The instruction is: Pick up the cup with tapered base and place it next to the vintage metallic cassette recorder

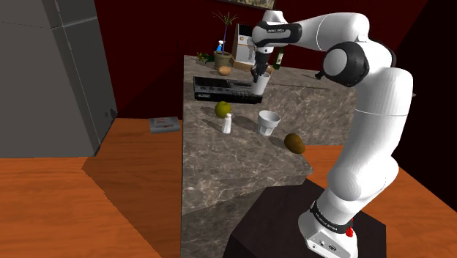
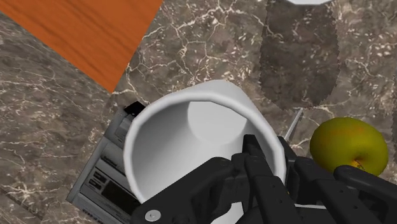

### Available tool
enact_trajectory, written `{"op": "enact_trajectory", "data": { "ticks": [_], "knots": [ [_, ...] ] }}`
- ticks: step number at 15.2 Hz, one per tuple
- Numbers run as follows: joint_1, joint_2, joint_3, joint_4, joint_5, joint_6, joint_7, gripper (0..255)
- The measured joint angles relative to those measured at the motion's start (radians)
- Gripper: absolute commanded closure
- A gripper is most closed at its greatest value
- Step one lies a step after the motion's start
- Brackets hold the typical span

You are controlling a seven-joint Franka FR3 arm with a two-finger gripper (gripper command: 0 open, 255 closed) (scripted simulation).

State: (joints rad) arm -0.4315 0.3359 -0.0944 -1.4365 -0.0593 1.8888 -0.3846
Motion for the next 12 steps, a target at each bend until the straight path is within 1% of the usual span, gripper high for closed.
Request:
{"op": "enact_trajectory", "data": {
  "ticks": [12],
  "knots": [
    [0.001,0.017,0.001,-0.139,-0.003,0.156,0.012,255]
  ]
}}
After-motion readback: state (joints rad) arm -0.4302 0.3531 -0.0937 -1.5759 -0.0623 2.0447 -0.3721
